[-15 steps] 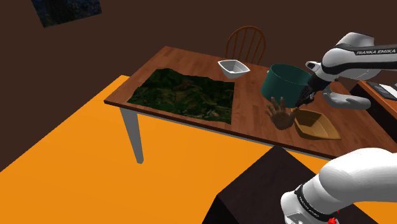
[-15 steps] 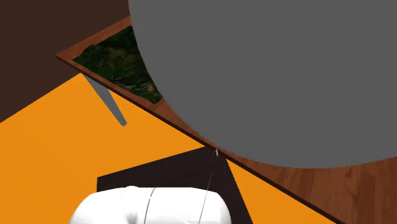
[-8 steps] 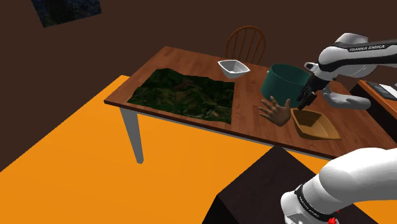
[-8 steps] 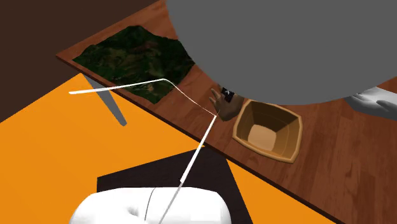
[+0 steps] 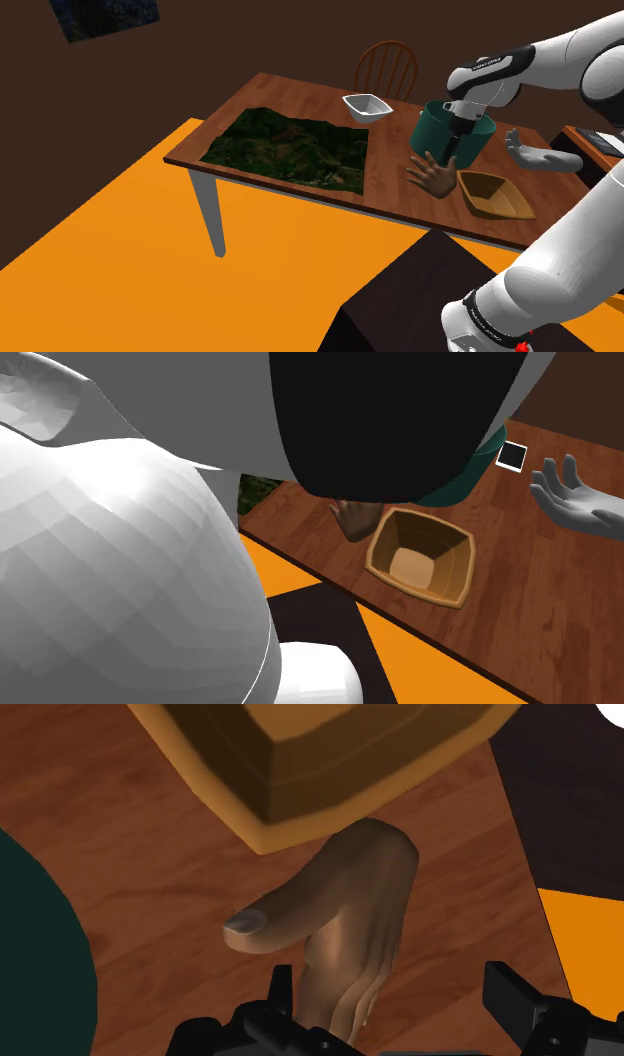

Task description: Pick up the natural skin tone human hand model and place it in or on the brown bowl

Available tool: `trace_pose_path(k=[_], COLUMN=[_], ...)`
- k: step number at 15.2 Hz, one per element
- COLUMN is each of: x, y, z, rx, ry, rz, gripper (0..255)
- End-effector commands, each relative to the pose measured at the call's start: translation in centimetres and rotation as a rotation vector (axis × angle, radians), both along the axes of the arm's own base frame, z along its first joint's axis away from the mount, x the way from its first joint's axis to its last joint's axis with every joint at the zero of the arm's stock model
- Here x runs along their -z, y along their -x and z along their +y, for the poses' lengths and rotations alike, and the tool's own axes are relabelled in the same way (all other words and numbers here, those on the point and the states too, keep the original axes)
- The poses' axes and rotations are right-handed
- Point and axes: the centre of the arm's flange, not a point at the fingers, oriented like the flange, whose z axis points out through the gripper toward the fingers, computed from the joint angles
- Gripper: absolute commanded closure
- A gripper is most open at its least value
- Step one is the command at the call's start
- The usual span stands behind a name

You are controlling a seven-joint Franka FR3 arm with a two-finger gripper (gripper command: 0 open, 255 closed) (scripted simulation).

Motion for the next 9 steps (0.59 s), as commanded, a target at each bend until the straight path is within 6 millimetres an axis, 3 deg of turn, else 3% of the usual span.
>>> trace_pose_path(k=[1,9], x=[1.4,4.8], y=[-1.2,-0.6], z=[-0.1,0.7], rx=[0.018,0.018], ry=[-0.013,-0.013], rz=[0.025,0.025], gripper=[0,0])
